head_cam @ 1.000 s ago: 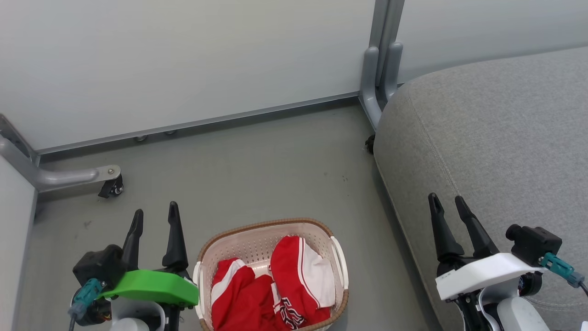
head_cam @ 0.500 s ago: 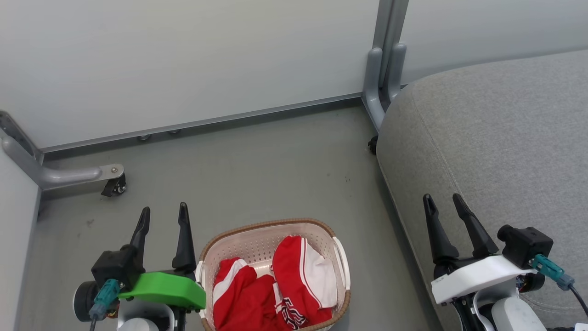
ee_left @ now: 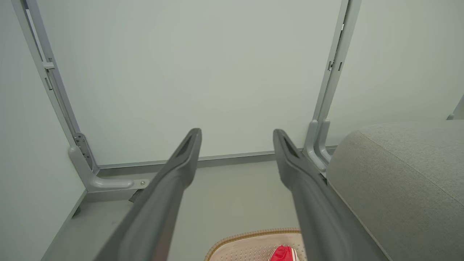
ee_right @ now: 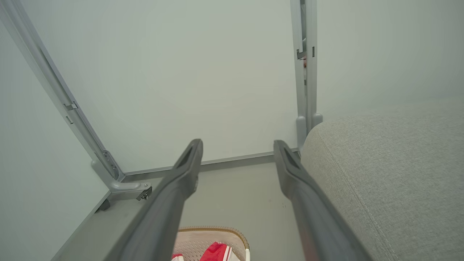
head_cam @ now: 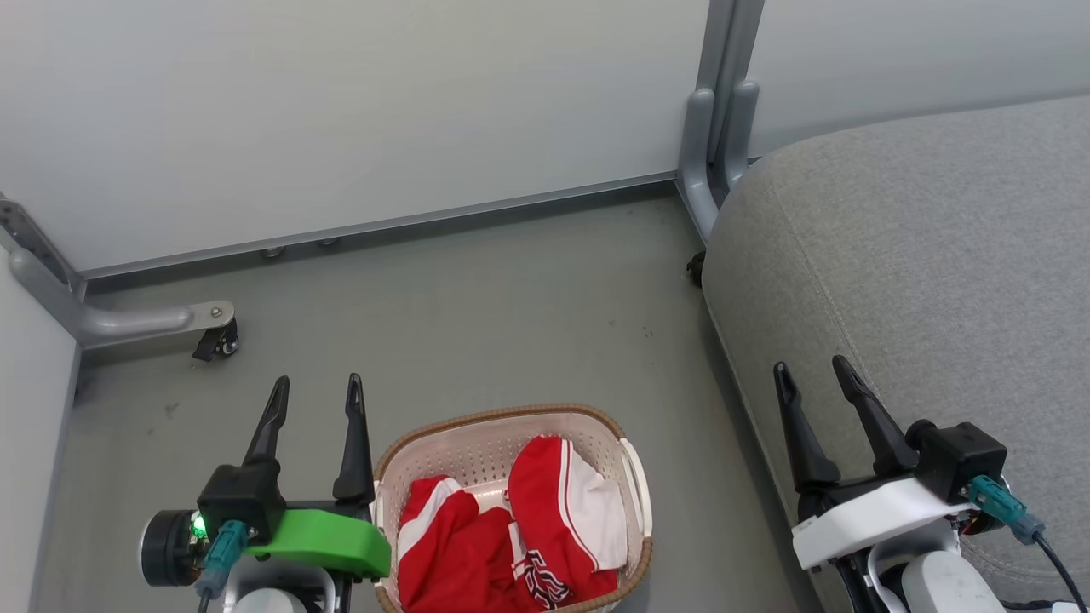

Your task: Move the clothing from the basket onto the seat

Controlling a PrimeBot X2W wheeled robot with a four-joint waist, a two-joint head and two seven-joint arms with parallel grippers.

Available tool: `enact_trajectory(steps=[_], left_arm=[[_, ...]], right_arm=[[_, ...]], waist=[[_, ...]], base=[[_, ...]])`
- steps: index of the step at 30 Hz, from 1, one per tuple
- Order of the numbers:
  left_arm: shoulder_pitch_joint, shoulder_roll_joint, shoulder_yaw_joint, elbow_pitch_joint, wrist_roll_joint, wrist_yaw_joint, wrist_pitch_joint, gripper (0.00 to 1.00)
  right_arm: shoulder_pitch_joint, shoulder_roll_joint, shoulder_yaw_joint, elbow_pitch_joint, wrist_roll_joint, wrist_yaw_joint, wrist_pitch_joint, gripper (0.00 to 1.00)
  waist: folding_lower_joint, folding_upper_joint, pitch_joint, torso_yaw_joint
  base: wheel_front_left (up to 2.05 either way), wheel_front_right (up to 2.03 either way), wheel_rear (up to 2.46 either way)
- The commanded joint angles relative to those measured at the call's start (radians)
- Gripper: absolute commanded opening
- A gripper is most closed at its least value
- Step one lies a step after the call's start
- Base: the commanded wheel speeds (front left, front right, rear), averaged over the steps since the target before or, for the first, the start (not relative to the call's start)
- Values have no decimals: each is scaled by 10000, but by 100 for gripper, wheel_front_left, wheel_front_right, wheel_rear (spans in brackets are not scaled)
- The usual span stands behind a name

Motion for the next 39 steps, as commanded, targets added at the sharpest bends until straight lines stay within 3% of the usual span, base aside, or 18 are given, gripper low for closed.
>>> enact_trajectory(steps=[1, 13, 39], left_arm=[[-67, 71, -18, -52, 237, 57, -81, 100], [-15, 77, -153, 80, 867, 66, -295, 100], [-112, 74, -157, 352, 370, -85, -262, 100]], right_arm=[[-89, -60, 22, -36, -244, 3, -96, 100], [-60, -69, 94, 24, -1034, 4, -299, 100], [-175, -68, 91, 350, -819, 2, -287, 100]], waist=[[0, 0, 4, 8], [0, 0, -20, 64], [0, 0, 3, 47]], base=[[0, 0, 0], [0, 0, 0], [0, 0, 0]])
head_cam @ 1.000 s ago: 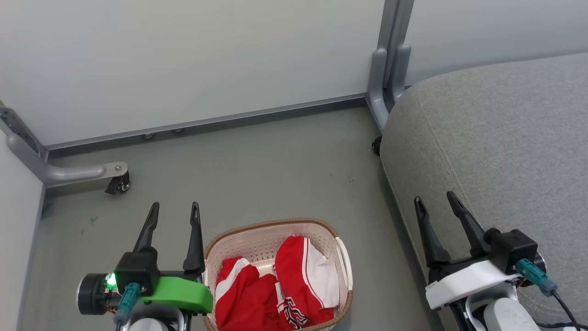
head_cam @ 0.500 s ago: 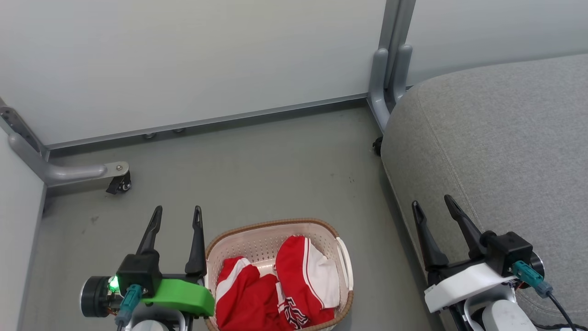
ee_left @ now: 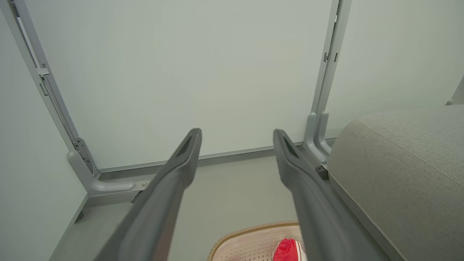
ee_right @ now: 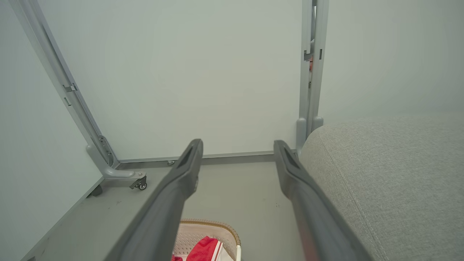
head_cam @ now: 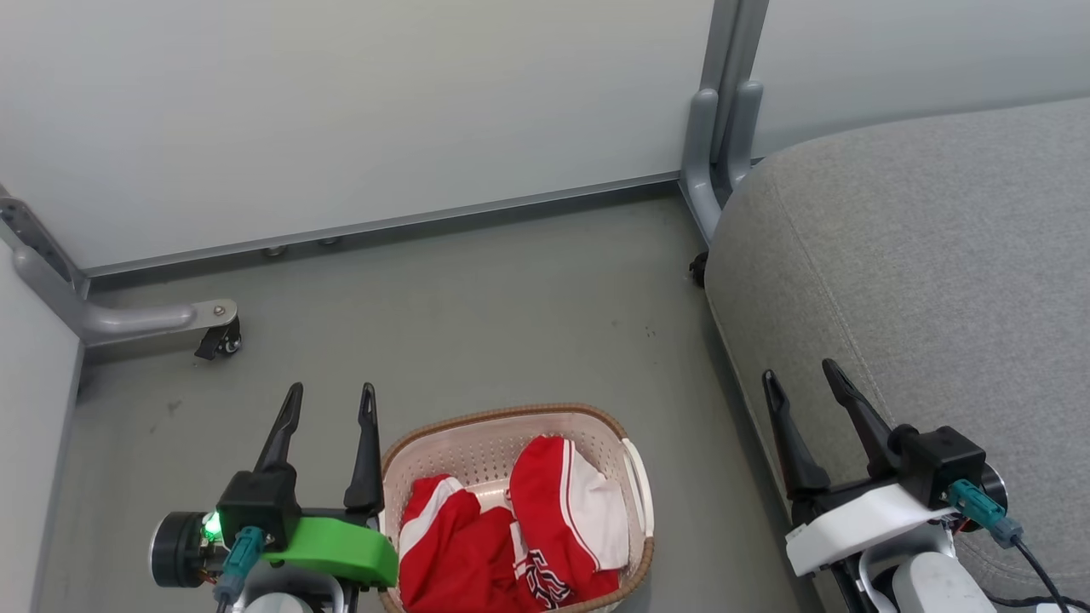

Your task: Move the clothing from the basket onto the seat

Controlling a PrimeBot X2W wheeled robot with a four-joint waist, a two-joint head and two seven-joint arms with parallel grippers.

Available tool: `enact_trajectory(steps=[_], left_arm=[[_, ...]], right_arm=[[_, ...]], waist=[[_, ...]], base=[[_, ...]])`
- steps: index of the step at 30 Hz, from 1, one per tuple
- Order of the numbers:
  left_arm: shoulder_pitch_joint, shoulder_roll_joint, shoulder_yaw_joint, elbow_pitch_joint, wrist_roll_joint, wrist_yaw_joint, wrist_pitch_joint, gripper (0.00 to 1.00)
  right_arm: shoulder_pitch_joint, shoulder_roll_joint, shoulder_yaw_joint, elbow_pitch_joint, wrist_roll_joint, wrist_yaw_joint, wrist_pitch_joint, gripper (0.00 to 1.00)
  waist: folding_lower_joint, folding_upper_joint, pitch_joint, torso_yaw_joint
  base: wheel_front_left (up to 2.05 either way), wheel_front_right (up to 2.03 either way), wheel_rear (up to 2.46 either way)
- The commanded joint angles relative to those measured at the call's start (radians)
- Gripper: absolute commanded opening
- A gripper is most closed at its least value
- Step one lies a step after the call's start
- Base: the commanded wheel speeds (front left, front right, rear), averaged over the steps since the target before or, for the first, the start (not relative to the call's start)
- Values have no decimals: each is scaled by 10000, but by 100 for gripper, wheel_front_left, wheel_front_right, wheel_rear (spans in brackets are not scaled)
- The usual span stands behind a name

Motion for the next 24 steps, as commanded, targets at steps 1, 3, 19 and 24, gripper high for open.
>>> enact_trajectory(steps=[1, 3, 19, 24], left_arm=[[-117, 63, -20, 11, -75, -5, -11, 100], [-188, 63, -75, 26, -78, -47, -11, 100], [-1716, 65, -704, 717, 326, -601, -11, 100], [-2451, 143, -886, 1326, 506, -784, -9, 100]], right_arm=[[-92, -56, 5, 5, 79, 2, -25, 100], [-99, -55, 45, -37, 76, 1, -25, 100], [-889, -52, 136, -990, 20, 1, -23, 100], [-1397, -47, 141, -1384, -31, 1, -23, 100]], waist=[[-1, 0, 15, -18], [-1, 0, 64, -79], [-1, 0, 1573, -1416], [-1, 0, 2392, -1912]], base=[[0, 0, 0], [0, 0, 0], [0, 0, 0], [0, 0, 0]])
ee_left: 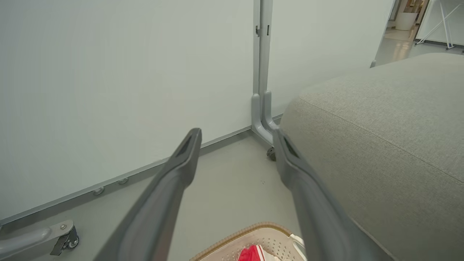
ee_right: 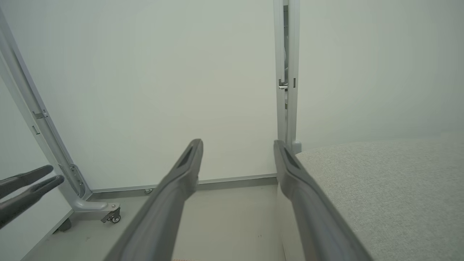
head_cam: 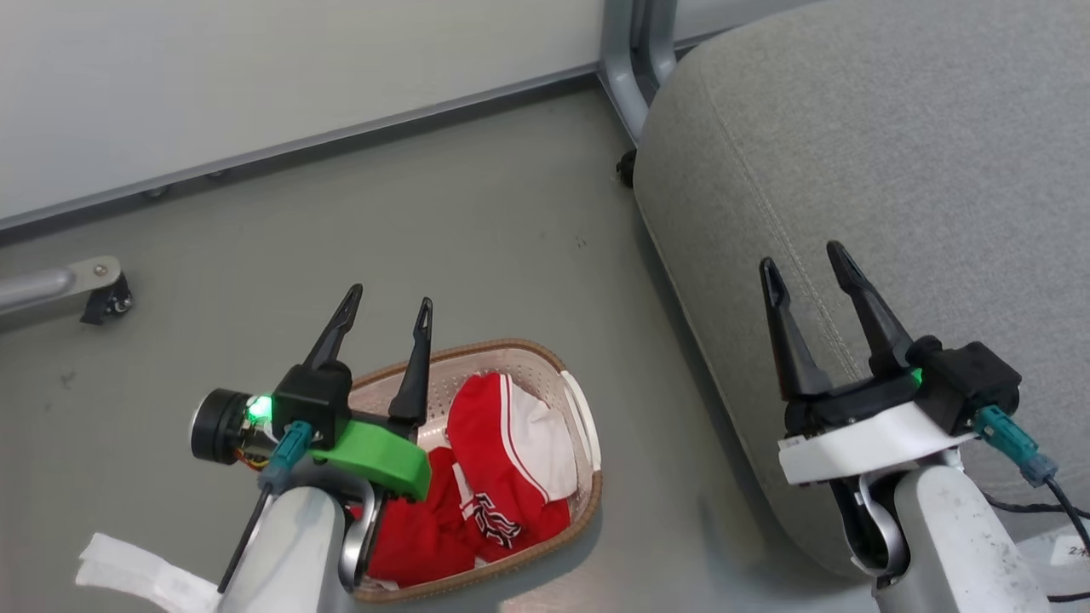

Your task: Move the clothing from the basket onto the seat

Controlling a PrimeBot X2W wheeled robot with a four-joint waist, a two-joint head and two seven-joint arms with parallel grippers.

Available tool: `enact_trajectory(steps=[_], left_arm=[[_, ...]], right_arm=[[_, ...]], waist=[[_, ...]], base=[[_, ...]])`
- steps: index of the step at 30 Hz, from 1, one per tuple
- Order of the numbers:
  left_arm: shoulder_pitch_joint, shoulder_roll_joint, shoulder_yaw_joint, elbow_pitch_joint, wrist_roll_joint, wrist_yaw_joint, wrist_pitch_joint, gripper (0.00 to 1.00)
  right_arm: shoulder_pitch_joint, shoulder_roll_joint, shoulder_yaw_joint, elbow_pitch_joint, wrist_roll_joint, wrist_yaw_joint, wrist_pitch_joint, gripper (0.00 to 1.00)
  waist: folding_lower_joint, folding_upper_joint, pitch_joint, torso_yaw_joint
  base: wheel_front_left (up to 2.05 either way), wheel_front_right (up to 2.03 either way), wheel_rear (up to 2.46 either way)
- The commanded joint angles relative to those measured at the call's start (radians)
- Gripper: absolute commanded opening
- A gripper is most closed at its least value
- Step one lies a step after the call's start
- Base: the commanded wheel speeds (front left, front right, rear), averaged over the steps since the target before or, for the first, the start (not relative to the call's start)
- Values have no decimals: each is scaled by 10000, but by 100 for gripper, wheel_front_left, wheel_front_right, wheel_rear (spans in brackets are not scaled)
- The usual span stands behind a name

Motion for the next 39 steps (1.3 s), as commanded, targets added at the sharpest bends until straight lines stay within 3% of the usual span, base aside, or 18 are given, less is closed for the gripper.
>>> enact_trajectory(steps=[1, 15, 39], left_arm=[[-351, 129, -20, 168, 134, -64, -9, 100], [-2612, 713, -499, 2715, 328, -365, -7, 100], [-5302, 1037, -718, 7350, 209, -269, -7, 100]], right_arm=[[-266, -38, 8, -136, 3, 1, -21, 100], [-1979, -30, 255, -1102, 456, 1, -21, 100], [-3333, -31, 585, -1834, 627, 1, -21, 100]], waist=[[0, 0, 949, -738], [0, 0, 3585, -1797], [0, 0, 6340, -2133]], base=[[0, 0, 0], [0, 0, 0], [0, 0, 0]])
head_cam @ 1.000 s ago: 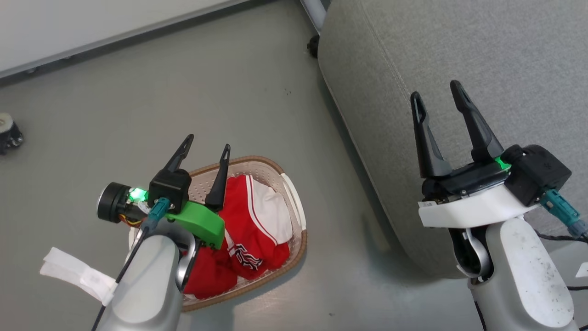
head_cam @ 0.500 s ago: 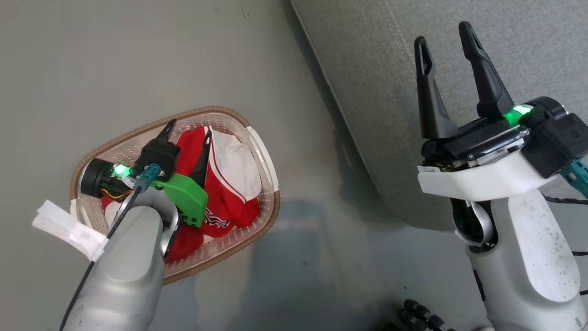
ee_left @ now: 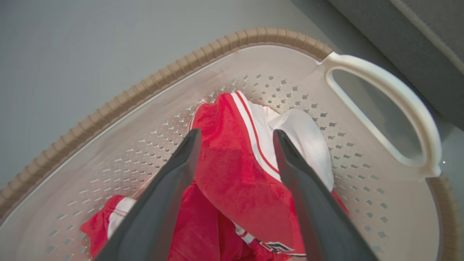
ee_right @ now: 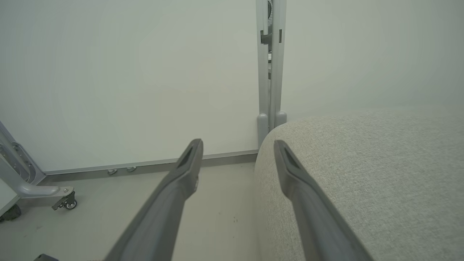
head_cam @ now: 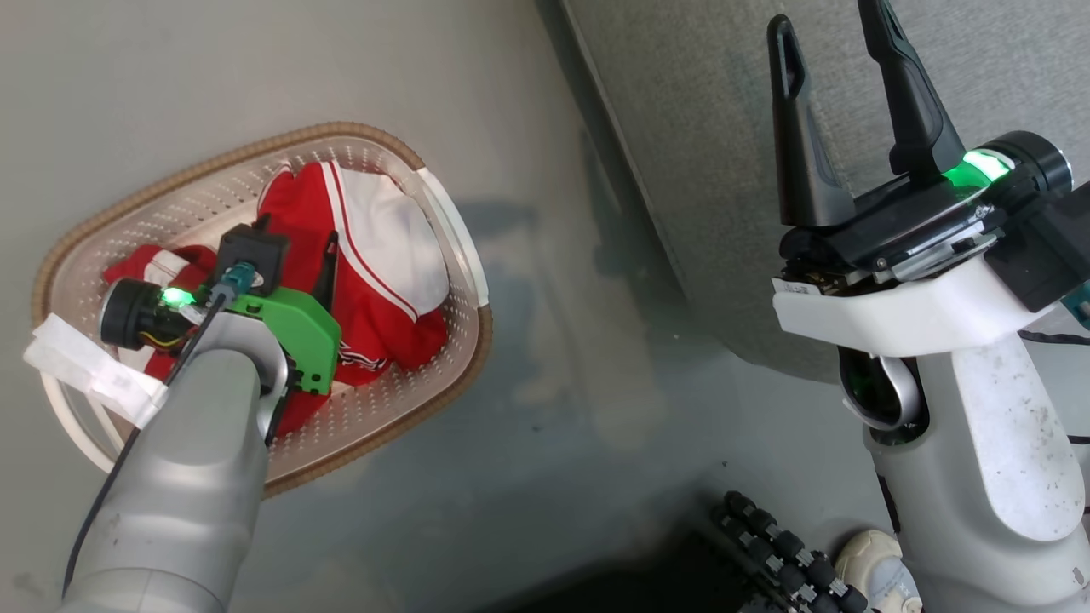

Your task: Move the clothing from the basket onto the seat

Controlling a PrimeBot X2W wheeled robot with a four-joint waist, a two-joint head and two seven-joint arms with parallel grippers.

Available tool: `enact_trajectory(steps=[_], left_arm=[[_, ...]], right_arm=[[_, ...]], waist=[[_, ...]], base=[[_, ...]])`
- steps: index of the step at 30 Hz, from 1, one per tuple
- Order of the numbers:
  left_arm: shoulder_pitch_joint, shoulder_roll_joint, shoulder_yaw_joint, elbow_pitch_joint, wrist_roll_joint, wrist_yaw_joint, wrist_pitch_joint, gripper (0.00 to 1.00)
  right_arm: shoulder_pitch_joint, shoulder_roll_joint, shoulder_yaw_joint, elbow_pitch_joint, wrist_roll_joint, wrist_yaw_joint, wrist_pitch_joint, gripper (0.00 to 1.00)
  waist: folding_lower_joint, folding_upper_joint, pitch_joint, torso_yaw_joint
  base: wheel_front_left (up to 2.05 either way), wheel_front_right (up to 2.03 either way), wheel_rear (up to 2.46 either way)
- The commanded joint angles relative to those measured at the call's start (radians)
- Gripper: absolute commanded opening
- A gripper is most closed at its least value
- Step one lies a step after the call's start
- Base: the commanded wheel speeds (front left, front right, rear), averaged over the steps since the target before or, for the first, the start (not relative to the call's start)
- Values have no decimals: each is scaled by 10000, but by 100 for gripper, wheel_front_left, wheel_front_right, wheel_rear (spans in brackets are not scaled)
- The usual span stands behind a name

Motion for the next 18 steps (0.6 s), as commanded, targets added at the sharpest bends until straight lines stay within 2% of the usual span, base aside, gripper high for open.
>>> enact_trajectory(steps=[1, 12, 18], left_arm=[[-345, 116, -2, 167, -36, 56, -10, 100], [-1546, 234, 228, 1411, -369, 275, 14, 100], [-2000, 87, 232, 1738, -639, 81, 253, 100]], right_arm=[[-186, -22, 4, -77, 49, 1, -21, 100], [-390, -23, 68, -339, -123, 1, -21, 100], [-456, -23, 56, -486, -178, 1, -21, 100]], waist=[[-1, 0, 484, -71], [-1, 0, 1352, 31], [-1, 0, 1754, 99]], base=[[0, 0, 0], [0, 0, 0], [0, 0, 0]])
